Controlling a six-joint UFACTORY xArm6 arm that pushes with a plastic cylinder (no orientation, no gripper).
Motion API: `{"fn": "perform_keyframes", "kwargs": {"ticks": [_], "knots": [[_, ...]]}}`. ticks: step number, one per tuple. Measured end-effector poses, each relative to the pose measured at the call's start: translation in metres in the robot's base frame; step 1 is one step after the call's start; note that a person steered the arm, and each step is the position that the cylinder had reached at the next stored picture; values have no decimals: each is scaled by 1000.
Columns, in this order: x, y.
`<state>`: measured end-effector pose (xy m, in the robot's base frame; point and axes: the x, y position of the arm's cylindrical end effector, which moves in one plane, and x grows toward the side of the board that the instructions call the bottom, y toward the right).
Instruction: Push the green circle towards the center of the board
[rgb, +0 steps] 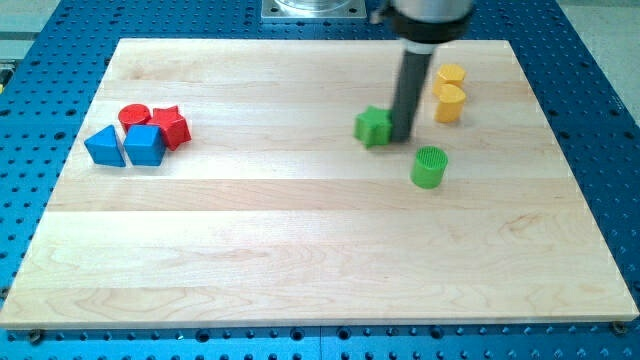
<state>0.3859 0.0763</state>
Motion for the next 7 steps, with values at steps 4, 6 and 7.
{"fn": "perform_keyframes", "kwargs": {"ticks": [4,6,7], "knots": [[12,-117],[26,139],[43,221]]}}
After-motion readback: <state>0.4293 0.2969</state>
